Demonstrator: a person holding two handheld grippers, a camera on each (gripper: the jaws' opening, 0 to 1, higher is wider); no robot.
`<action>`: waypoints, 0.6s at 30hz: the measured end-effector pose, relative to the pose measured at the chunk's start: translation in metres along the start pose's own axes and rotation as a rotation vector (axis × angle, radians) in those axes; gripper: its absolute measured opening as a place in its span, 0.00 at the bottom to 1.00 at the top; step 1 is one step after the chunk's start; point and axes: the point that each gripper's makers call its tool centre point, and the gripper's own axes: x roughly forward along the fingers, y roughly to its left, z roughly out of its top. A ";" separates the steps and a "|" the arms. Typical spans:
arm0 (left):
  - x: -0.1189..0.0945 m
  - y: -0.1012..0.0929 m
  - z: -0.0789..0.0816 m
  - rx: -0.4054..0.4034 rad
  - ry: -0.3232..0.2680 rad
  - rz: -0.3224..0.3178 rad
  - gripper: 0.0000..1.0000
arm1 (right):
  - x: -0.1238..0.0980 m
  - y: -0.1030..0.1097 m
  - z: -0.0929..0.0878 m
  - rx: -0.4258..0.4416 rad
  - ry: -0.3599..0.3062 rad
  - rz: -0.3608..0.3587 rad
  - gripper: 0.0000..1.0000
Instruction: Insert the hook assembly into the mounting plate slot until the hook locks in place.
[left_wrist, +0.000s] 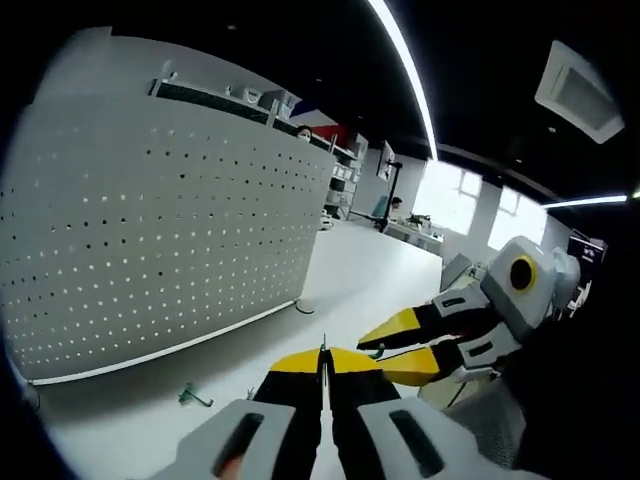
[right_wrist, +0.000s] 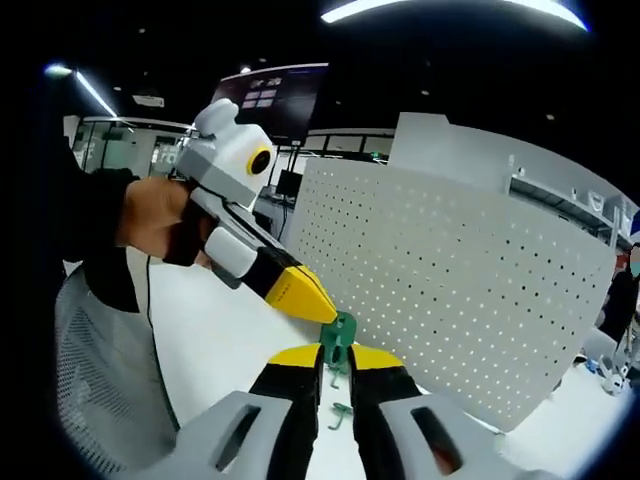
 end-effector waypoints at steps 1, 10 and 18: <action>0.000 -0.001 0.000 -0.005 0.000 -0.003 0.01 | 0.000 -0.001 0.000 -0.007 0.001 -0.004 0.07; 0.004 -0.009 0.002 -0.019 -0.006 -0.024 0.01 | 0.002 -0.001 -0.002 -0.035 0.011 -0.014 0.05; 0.004 -0.013 0.000 -0.027 0.000 -0.035 0.01 | 0.002 -0.004 -0.004 -0.043 0.023 -0.025 0.02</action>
